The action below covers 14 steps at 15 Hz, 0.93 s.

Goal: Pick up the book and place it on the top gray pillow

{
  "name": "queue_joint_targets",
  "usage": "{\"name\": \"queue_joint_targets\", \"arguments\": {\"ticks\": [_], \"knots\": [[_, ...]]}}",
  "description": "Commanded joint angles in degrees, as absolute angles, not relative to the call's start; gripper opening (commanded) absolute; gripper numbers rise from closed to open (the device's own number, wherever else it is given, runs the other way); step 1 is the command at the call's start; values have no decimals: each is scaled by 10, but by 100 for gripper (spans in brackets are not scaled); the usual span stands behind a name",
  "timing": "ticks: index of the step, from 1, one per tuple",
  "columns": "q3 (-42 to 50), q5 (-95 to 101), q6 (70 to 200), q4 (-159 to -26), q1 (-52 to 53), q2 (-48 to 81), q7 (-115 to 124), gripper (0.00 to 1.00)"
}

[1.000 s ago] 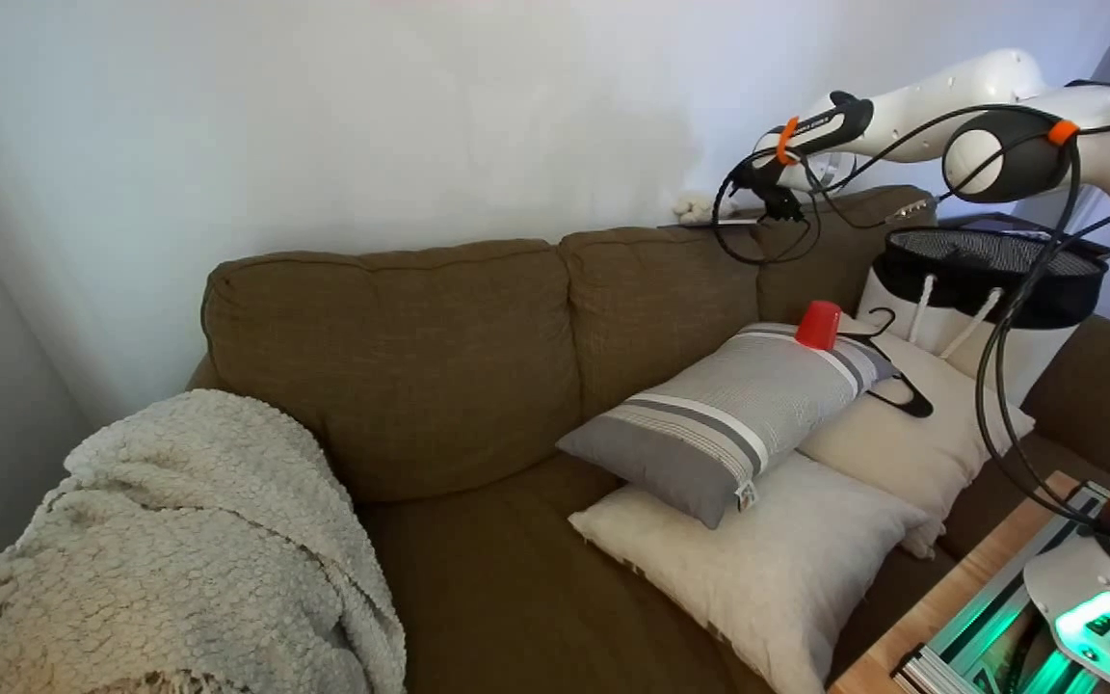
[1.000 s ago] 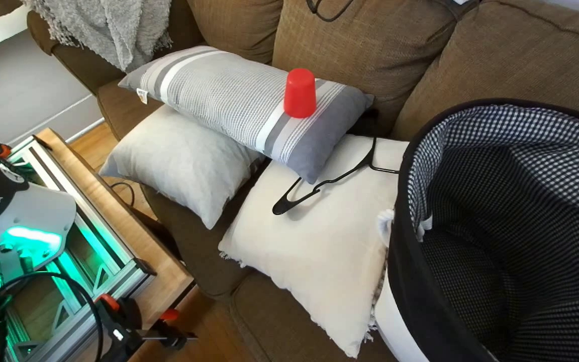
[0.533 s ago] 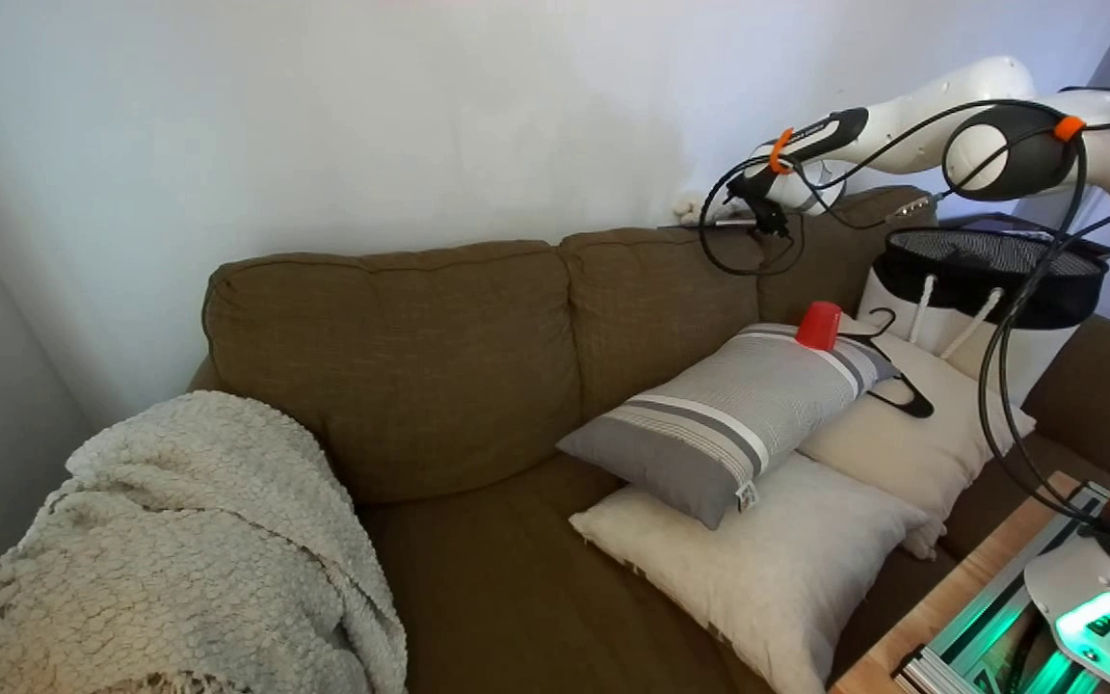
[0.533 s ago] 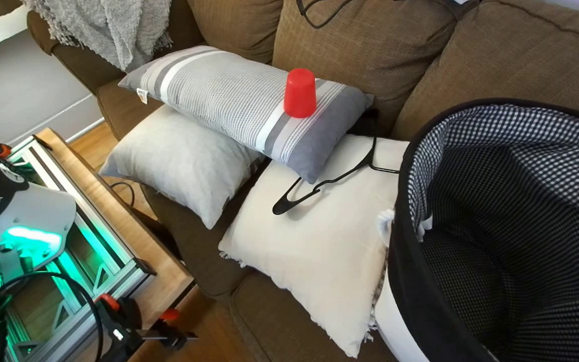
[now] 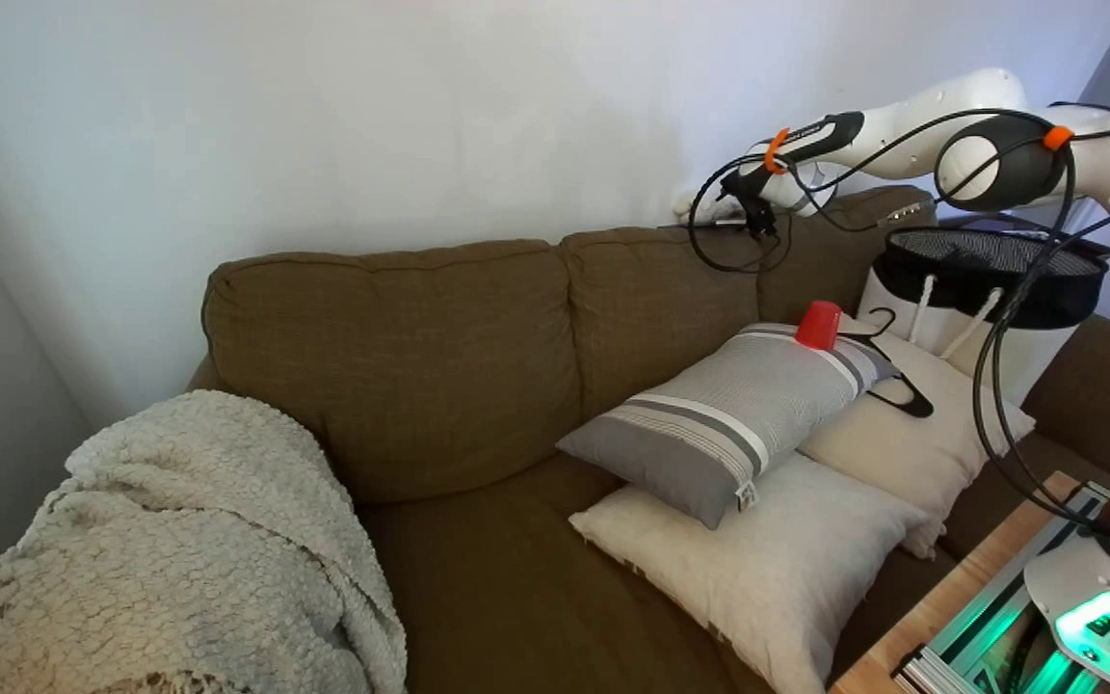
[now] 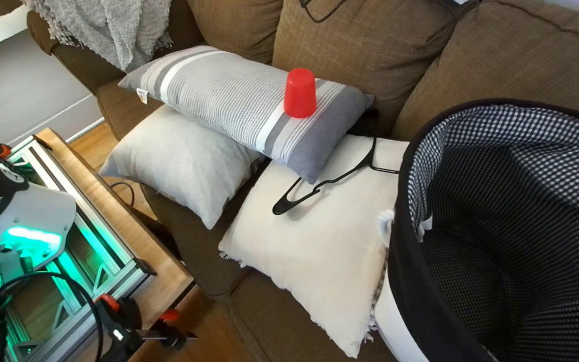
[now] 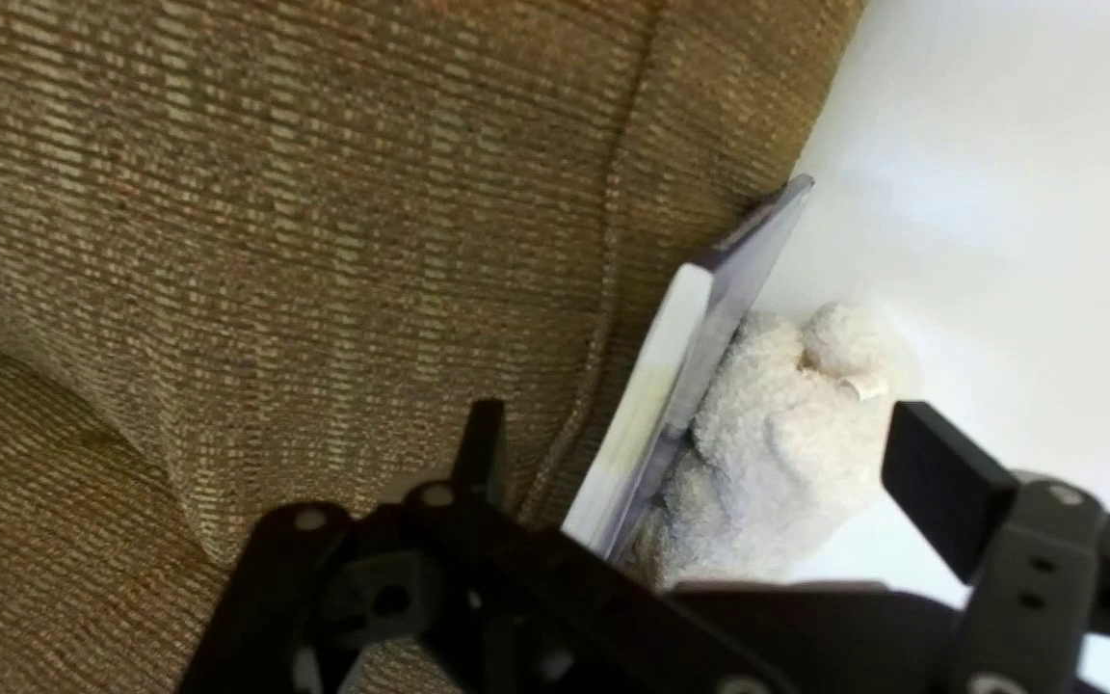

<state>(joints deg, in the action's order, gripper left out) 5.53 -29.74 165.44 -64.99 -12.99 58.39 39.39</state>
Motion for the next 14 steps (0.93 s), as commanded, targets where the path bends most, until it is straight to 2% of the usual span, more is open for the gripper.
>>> {"name": "queue_joint_targets", "arguments": {"ticks": [1,2,3,4,6,7,8,14], "knots": [[60,-299,1642,-574,-149,641,464,100],[61,-298,1644,-559,-153,653,482,100],[61,-296,1642,-538,-157,667,500,94],[60,-294,1642,-524,-161,677,516,73],[60,-287,1643,-495,-165,697,538,68],[69,-297,1638,-477,-163,708,542,62],[71,-295,1634,-462,-163,717,551,52],[70,-270,1605,-428,-172,738,597,7]]}}
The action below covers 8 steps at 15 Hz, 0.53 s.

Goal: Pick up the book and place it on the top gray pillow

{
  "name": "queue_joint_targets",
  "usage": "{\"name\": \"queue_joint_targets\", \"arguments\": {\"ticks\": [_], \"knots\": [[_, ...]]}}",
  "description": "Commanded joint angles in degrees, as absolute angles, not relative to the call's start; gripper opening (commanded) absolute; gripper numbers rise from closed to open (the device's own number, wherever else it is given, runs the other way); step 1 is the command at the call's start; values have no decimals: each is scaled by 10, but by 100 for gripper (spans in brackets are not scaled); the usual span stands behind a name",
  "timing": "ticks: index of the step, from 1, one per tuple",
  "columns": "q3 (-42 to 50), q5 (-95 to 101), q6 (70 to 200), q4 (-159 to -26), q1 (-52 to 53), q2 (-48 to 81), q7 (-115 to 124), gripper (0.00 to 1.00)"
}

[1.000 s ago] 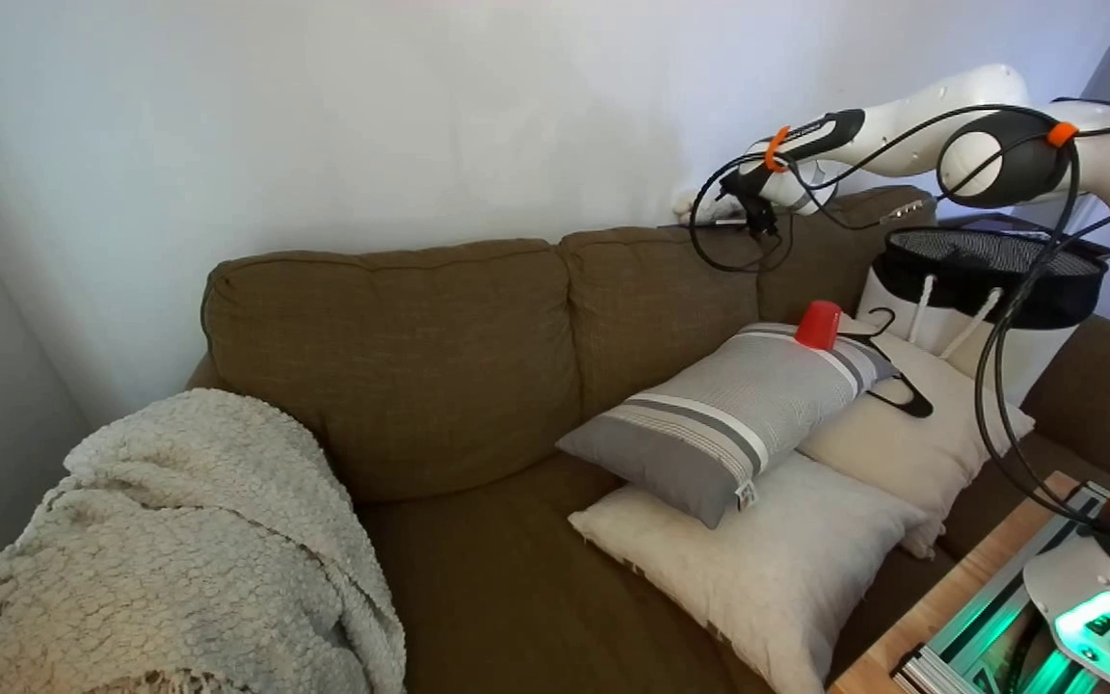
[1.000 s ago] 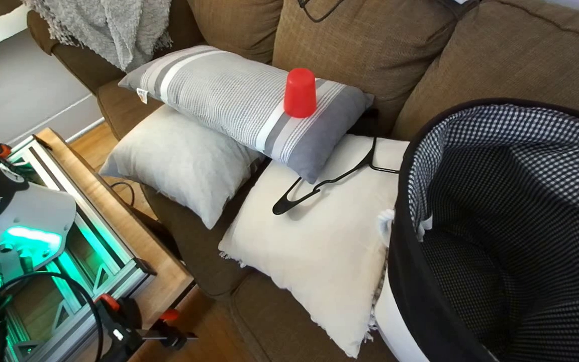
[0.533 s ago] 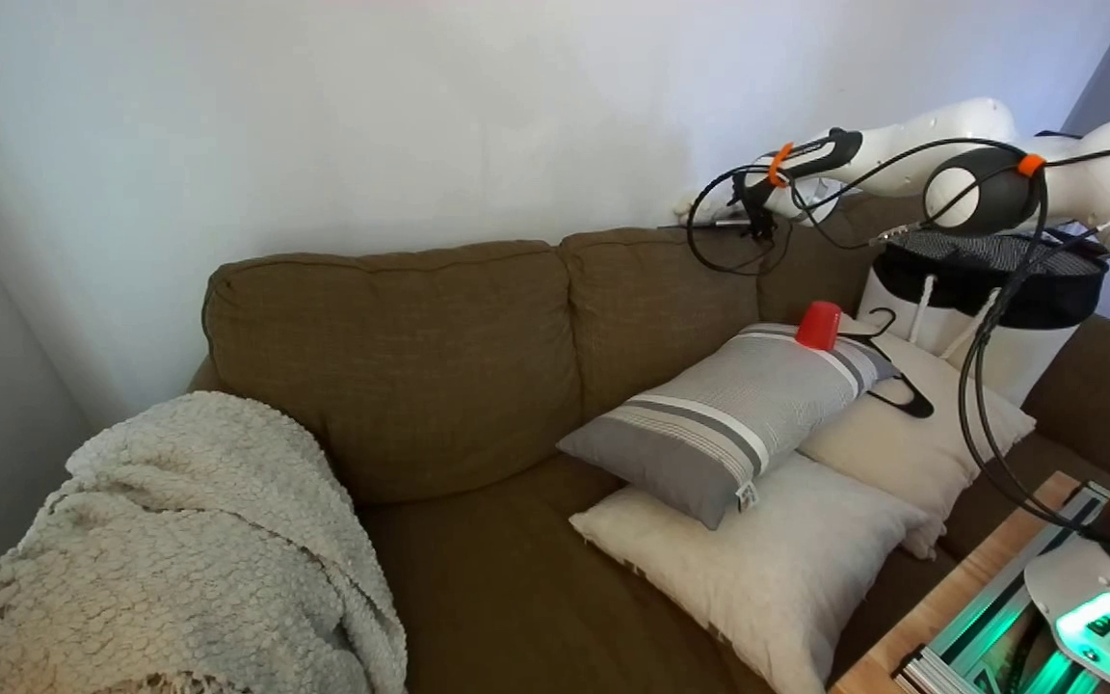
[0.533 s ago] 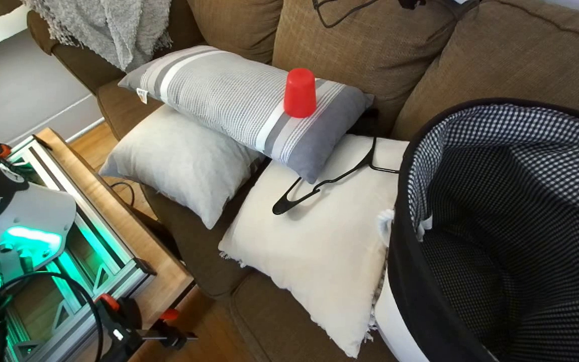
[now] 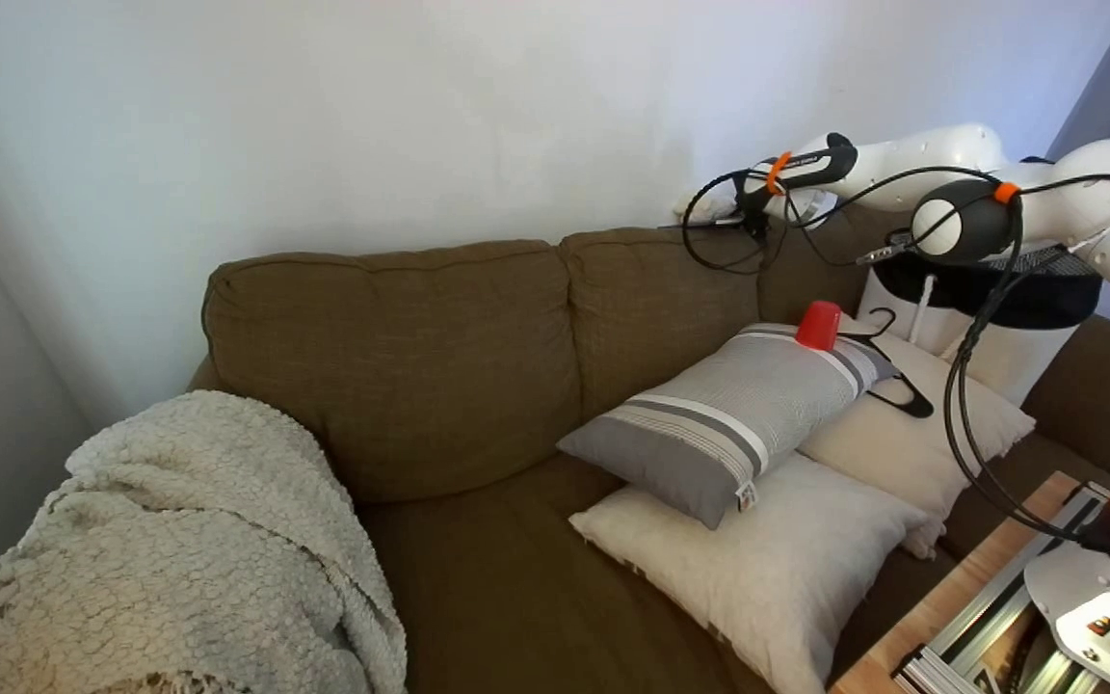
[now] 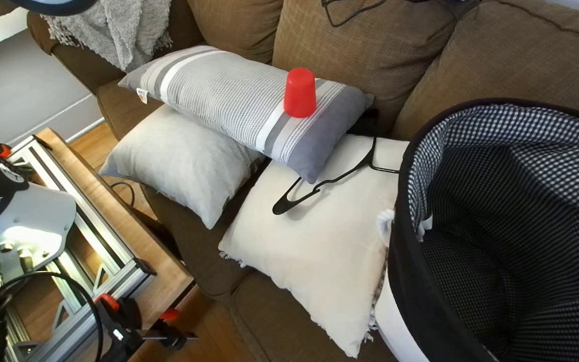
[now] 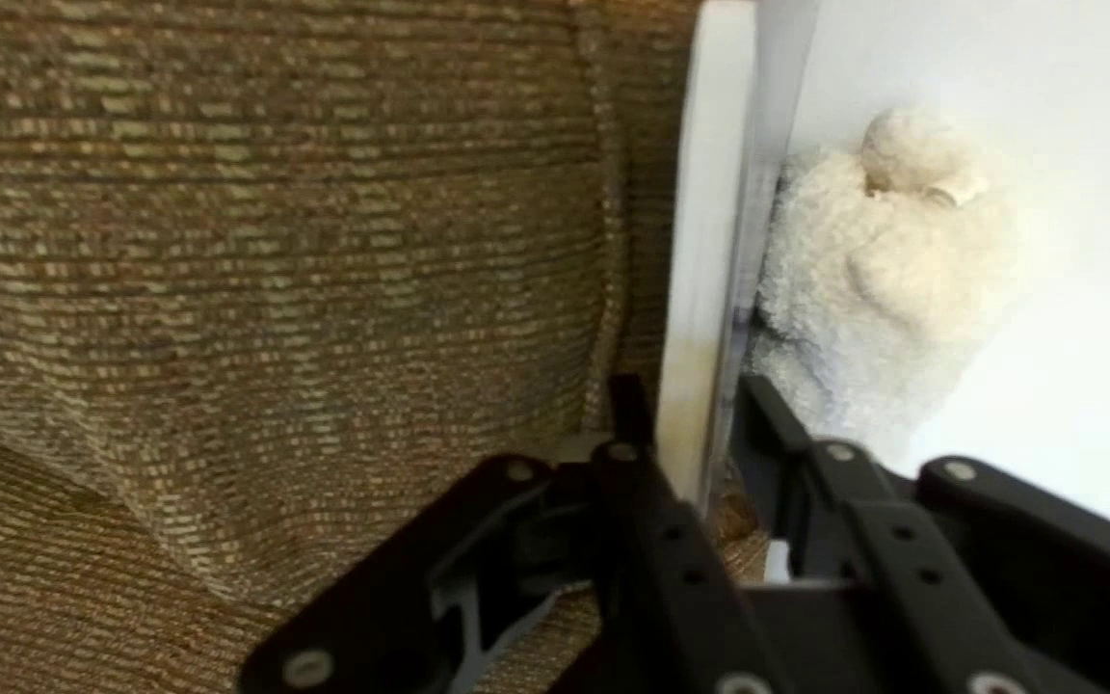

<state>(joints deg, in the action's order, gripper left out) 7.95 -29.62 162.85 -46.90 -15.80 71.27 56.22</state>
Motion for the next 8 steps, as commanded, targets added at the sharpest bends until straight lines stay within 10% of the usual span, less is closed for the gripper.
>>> {"name": "queue_joint_targets", "arguments": {"ticks": [1,8], "knots": [[67,-266,1599,-422,-174,741,601,1],[-21,-276,1596,-474,-176,675,379,3]]}}
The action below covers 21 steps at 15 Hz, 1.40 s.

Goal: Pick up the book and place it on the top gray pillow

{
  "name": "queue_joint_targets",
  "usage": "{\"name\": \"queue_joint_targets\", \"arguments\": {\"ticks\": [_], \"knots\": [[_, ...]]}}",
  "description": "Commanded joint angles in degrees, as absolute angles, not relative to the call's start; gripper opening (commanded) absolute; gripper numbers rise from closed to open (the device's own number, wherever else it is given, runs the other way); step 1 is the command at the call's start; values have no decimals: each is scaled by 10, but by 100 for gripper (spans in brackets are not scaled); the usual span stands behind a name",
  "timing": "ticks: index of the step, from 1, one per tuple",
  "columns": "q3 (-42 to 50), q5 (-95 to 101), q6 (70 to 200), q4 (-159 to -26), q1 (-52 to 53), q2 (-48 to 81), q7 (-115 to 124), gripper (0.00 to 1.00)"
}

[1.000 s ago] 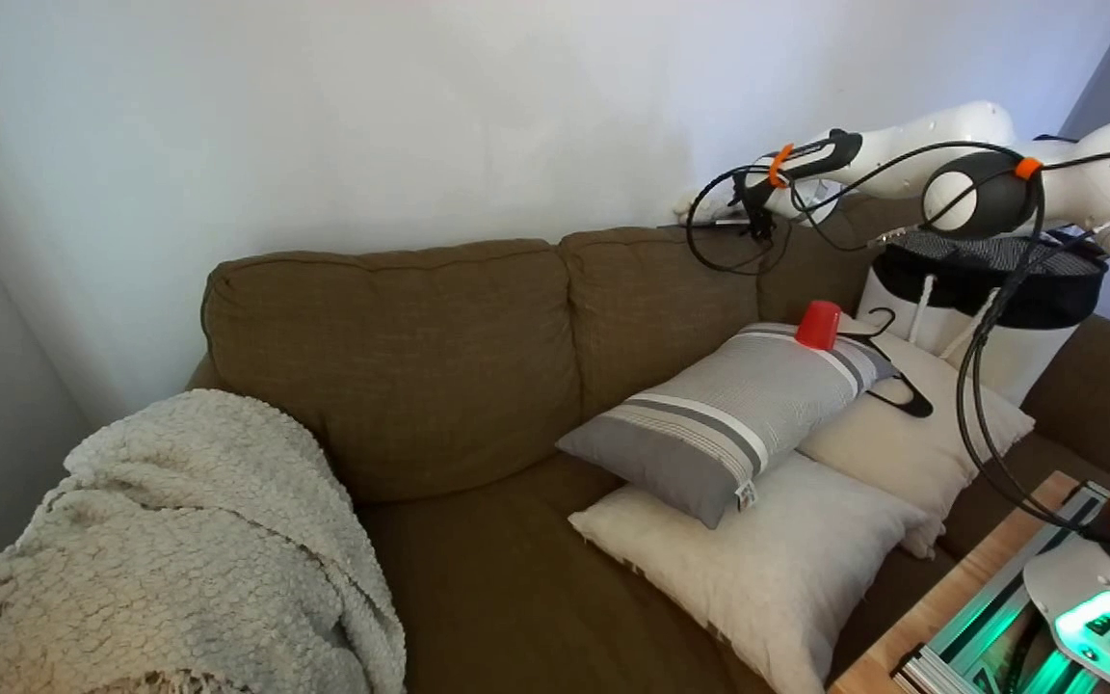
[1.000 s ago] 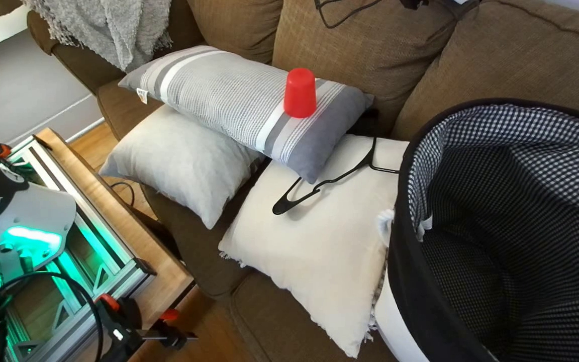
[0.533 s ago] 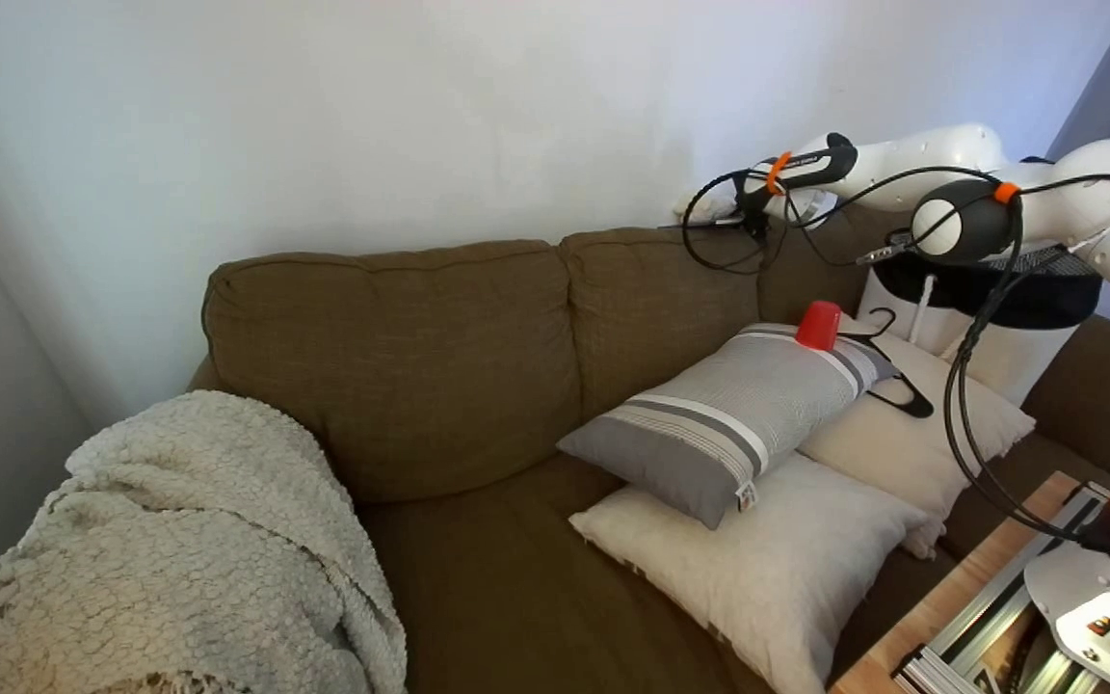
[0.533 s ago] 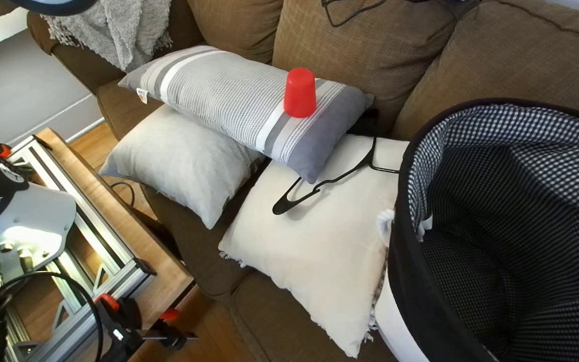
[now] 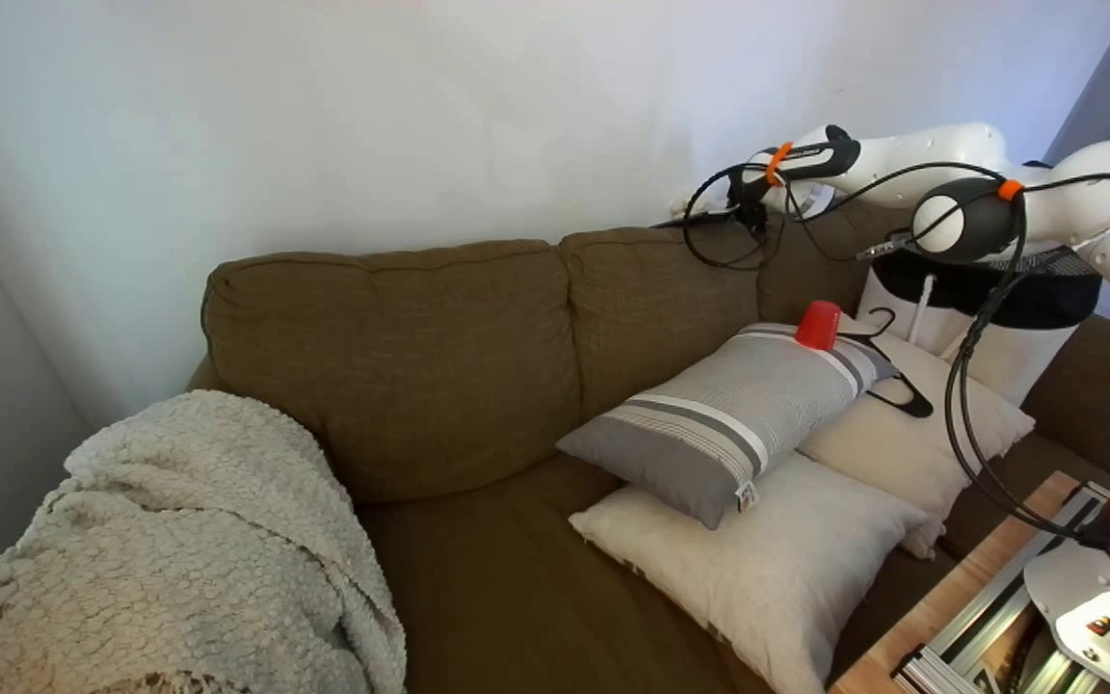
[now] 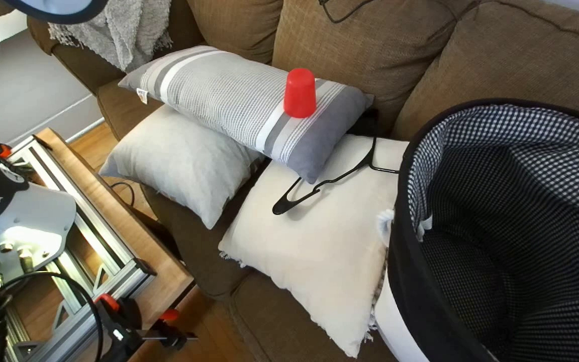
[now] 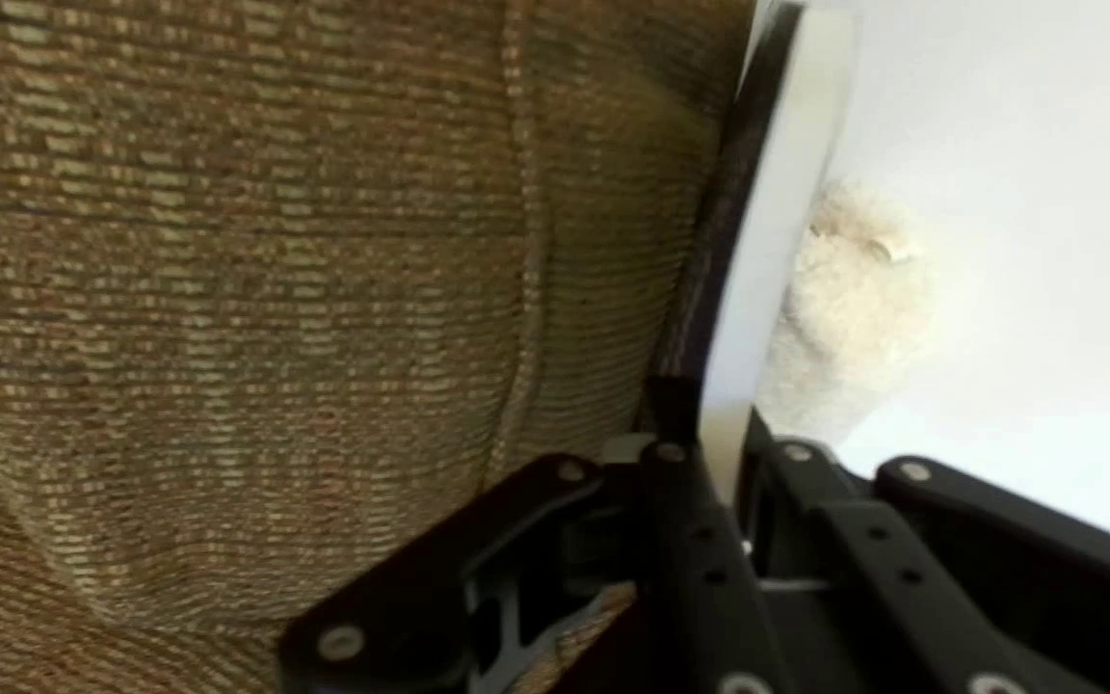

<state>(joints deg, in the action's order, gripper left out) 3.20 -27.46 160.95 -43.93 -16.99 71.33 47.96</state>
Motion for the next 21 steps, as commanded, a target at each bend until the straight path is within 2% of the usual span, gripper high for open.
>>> {"name": "queue_joint_targets", "arguments": {"ticks": [1,7,12,17,21], "knots": [[-35,-277,1594,-485,-177,662,343,3],[-157,-260,1608,-619,-237,548,94,3],[-363,-266,1630,-723,-371,486,-122,3],[-563,-410,1682,-858,-541,455,-287,3],[-533,-467,1712,-979,-597,379,-244,3]]}}
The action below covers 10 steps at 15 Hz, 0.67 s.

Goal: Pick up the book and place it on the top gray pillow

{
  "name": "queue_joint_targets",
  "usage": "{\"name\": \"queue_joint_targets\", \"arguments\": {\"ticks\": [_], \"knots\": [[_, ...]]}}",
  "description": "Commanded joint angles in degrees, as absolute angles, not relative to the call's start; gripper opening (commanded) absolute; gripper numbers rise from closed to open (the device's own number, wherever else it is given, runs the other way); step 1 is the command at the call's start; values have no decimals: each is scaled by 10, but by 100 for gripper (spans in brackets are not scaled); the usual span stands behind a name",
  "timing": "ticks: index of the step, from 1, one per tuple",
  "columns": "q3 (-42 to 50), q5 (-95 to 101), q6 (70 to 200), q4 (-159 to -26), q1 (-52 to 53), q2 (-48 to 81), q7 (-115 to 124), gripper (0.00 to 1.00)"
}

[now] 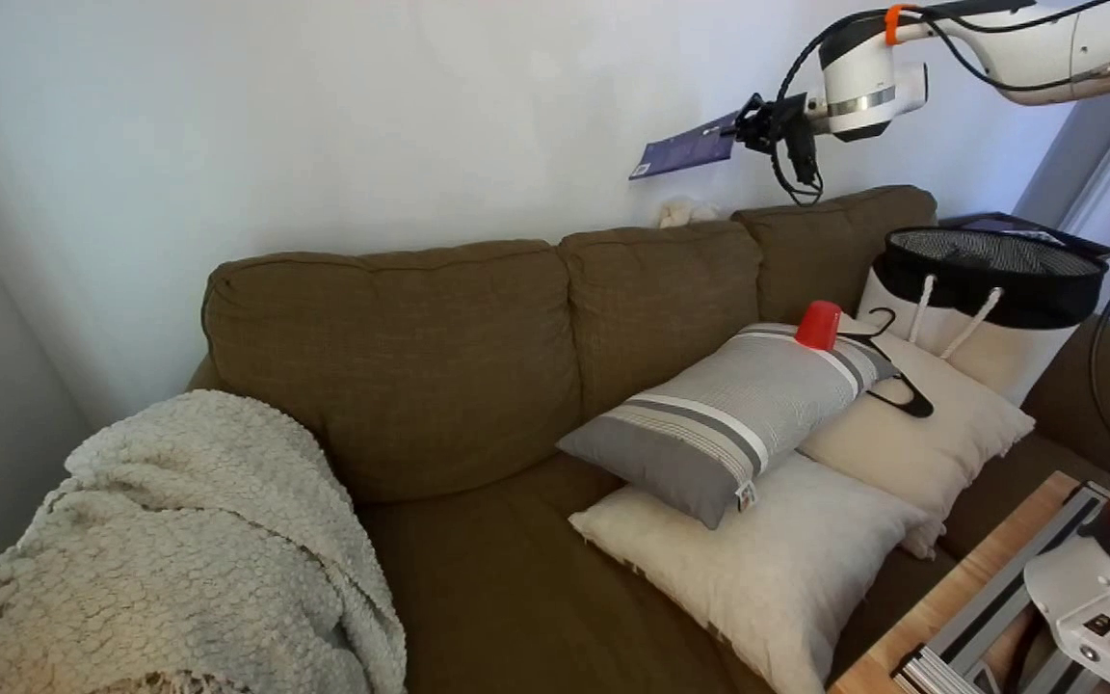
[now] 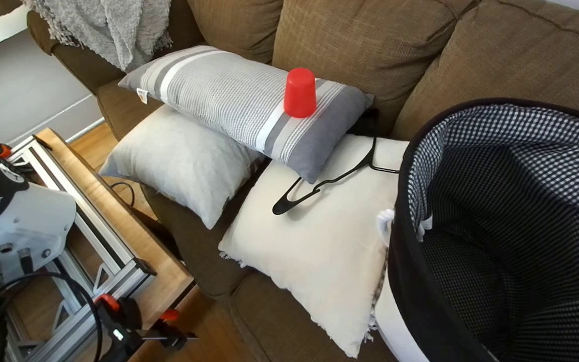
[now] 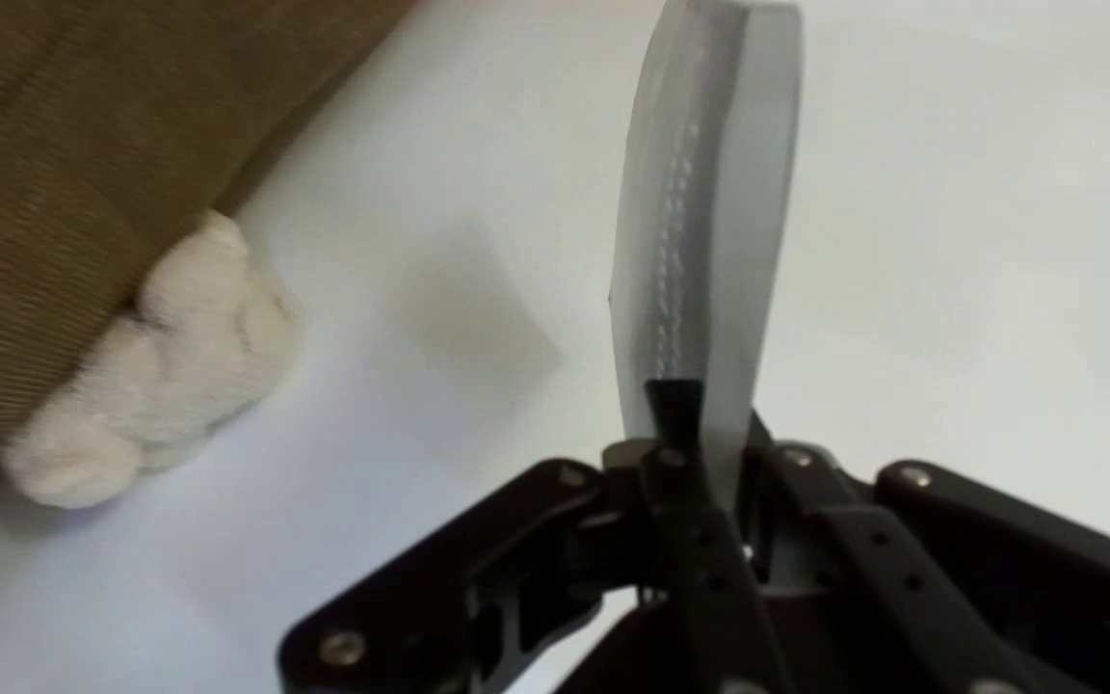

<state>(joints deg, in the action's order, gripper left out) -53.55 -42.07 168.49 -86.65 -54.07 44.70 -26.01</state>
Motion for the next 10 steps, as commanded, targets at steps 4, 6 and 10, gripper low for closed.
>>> {"name": "queue_joint_targets", "arguments": {"ticks": [4,6,10], "knots": [[-546,-524,1819,-1110,-650,325,-264,3],[-605,-549,1875,-1172,-705,321,-290,3],[-774,-528,2028,-1263,-828,367,-276,3]]}}
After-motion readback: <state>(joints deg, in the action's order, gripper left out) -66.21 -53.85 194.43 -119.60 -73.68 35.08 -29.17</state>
